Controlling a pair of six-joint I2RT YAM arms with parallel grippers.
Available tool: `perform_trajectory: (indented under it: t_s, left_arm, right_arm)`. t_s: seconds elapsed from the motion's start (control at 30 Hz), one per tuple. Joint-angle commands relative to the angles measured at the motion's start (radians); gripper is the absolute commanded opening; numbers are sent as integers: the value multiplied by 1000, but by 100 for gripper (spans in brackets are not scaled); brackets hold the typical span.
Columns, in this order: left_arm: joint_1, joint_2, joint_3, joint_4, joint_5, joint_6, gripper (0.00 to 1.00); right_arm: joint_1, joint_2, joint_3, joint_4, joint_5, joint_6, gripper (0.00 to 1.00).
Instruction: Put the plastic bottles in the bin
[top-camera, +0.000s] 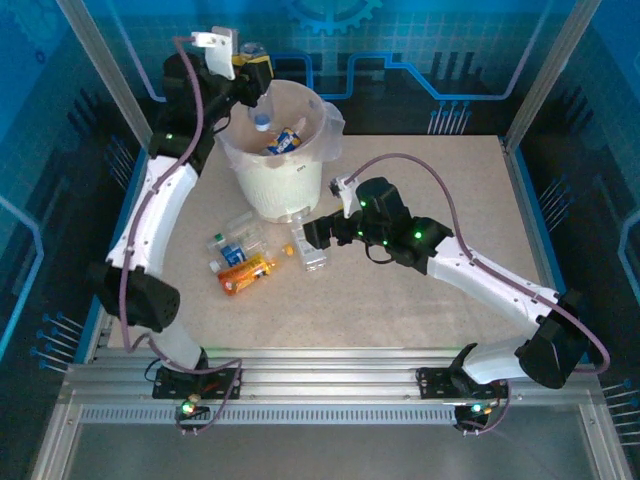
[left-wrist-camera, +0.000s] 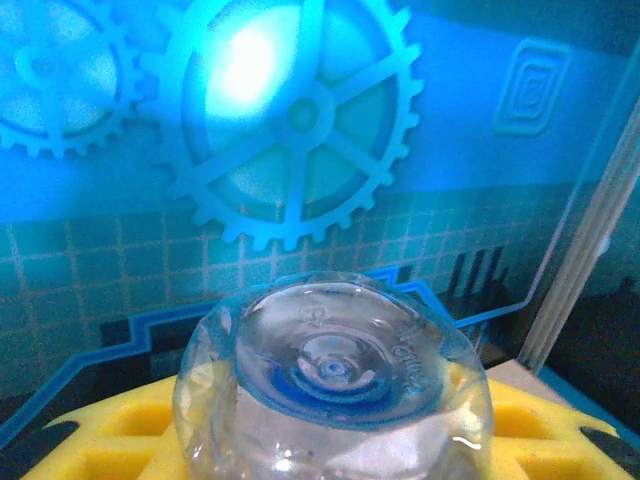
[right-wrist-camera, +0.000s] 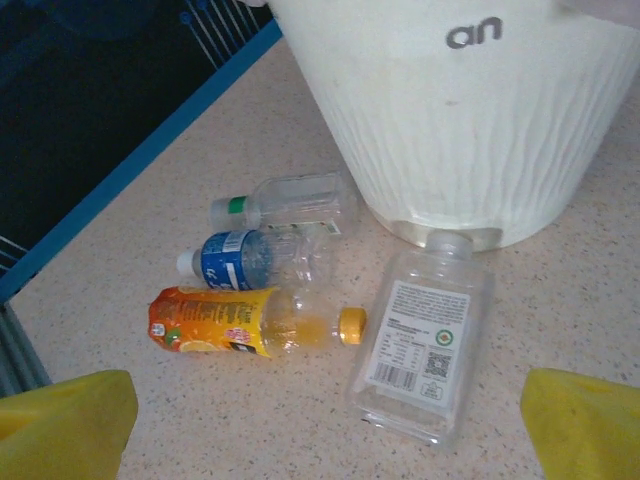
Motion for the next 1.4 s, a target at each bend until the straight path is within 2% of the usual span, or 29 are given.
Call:
perform_trajectory:
  t_s: [0.0,0.3,0.53,0.63,0.73,0.83,0.97,1.03,1.2,1.37]
  left_arm:
    - [13,59,93,-98,-10,77,42]
    - [19,208,197,-242,9,175,46]
    - [18,301,242,-335,-1,231,52]
    - [17,330,264,-365,5,239,60]
    - [14,352,291,-395,15,244,76]
    - [6,363,309,-412,15,251,84]
    - [-3,361,341,-426,12,251,96]
    - [-5,354,359,-436,8,245,99]
    - [-9,293,353,-441,-12,206,99]
    - [-9,160,232,-389,-62,149,99]
  right_arm:
    - [-4,5,8,-28,56,34,100]
    - [-4,13,11,-45,98,44,100]
    - [-3,11,10,-62,126,49,100]
    - [-4,3,4,-67,145,52,100]
    - [-5,-2,-3,-64,157,56,100]
    - [-4,-7,-8,-65,161,59,100]
    - [-5,-13,-13,-66,165,57,100]
    - [-4,-17,-16,-66,169,56,100]
    - [-4,-31,-26,-73,193,54,100]
    - [-4,-50,-40,-76,216,49,100]
